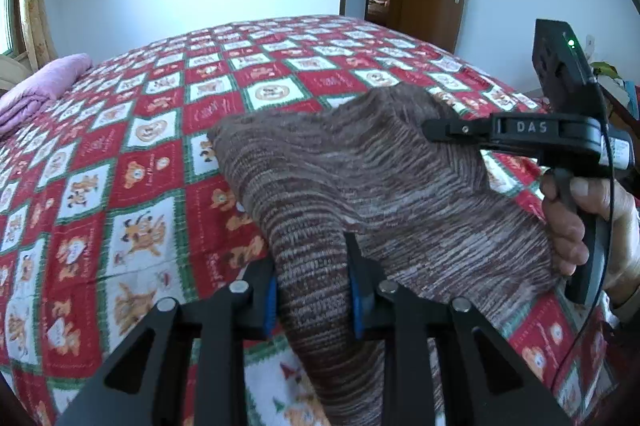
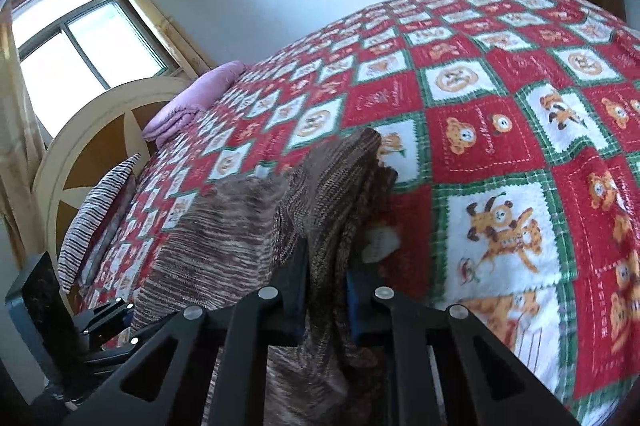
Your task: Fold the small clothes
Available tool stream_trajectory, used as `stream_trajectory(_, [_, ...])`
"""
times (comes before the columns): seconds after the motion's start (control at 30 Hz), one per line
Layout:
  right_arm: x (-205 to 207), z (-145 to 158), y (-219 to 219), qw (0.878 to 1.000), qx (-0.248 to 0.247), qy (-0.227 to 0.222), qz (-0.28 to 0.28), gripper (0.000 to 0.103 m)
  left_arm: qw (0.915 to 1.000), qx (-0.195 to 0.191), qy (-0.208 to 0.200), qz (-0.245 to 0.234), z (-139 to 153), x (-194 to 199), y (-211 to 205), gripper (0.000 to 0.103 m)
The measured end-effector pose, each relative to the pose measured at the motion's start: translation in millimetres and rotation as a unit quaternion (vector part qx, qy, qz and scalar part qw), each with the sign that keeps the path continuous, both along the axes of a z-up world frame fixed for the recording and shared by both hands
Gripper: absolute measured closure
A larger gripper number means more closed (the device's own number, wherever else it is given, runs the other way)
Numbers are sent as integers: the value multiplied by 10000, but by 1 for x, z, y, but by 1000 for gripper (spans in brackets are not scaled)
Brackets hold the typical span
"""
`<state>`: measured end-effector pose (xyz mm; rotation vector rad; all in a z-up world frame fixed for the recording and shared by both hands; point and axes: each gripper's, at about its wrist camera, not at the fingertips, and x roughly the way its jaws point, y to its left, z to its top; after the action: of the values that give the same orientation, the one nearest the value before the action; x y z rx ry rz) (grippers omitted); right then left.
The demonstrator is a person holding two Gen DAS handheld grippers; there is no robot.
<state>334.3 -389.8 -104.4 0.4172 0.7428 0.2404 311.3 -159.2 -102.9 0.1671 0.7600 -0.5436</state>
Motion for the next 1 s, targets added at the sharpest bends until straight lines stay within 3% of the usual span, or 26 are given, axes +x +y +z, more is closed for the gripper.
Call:
stream_trajectory(0.6, [-39, 21, 93, 9978, 114, -292, 577, 89, 9982, -423, -285, 329, 31, -58, 85, 75])
stream_trajectory(1.0, [-45, 33, 150, 9946, 165, -402, 940, 89, 9948, -470, -558, 705, 40, -81, 128, 75])
